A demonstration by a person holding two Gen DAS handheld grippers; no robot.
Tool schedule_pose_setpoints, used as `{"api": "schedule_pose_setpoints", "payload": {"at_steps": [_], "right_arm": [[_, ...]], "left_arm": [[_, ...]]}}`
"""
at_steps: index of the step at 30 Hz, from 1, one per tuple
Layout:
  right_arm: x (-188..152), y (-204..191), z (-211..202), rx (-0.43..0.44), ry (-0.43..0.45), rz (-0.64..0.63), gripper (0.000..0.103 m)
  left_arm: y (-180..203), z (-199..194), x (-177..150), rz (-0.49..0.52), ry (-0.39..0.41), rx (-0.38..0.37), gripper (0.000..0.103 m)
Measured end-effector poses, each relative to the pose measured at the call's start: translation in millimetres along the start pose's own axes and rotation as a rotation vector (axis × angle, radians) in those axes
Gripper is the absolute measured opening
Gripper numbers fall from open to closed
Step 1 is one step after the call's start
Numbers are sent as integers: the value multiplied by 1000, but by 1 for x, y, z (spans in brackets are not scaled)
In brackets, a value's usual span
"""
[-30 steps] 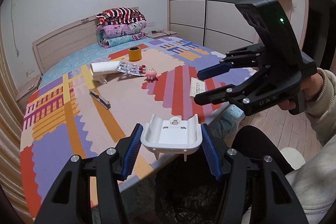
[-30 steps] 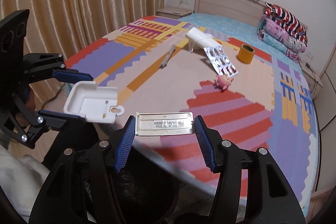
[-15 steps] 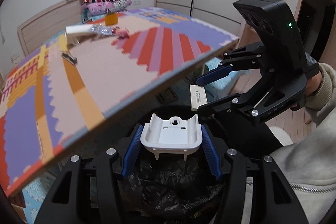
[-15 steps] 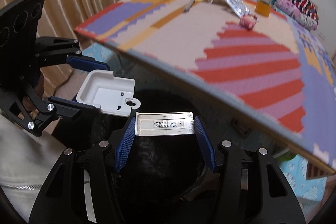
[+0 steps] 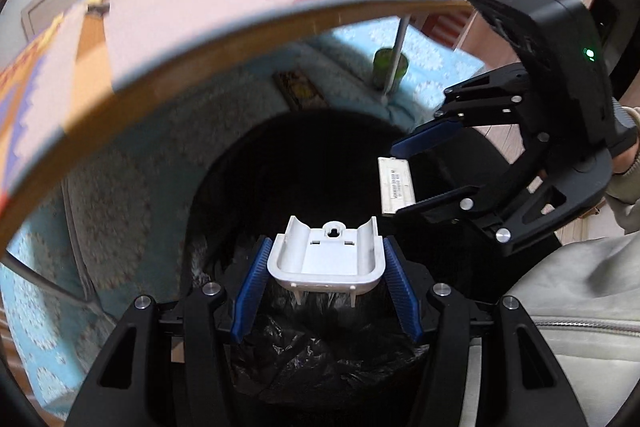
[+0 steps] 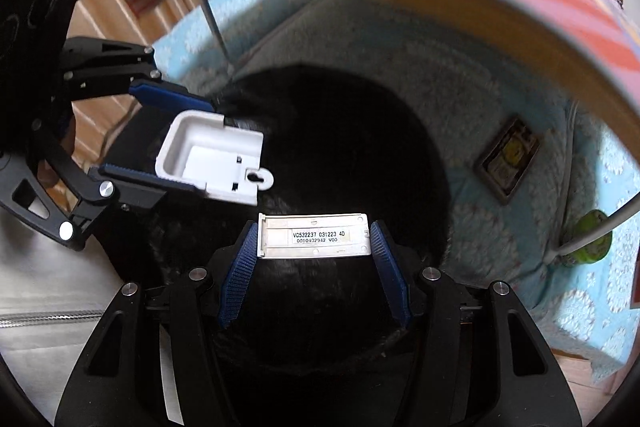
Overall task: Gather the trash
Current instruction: 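Lower both tools into the black-bagged bin and open both to drop the items, then raise both open tools out of the bin toward the mat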
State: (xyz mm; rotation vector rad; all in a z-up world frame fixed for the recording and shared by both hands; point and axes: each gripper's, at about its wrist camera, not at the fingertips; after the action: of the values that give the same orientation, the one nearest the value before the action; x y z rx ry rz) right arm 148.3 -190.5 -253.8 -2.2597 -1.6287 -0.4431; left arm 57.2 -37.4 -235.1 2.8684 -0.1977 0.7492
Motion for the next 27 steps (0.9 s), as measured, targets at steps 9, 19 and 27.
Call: {"api": "schedule_pose_setpoints", "payload": {"at_steps": [9, 19, 27], "right_arm": [[-7, -5, 30, -3, -113, -15, 57], [-11, -8, 40, 16, -135, -5, 66], [-9, -9, 28, 13, -98, 1, 68]], "left_arm": [[-8, 24, -7, -47, -83, -1, 54], [-12, 27, -7, -76, -95, -20, 67], [-12, 11, -2, -85, -44, -18, 67]]}}
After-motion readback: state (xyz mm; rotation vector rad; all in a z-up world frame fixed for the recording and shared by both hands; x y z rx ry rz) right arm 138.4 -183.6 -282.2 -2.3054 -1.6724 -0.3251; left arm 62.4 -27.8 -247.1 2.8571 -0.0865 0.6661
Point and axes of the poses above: each gripper's, at about its wrist camera, not at the fingertips, and z roughly the way its jaws point, y to its right, x to its top, and after that the axes turned 2 degrees about -z, right-handed
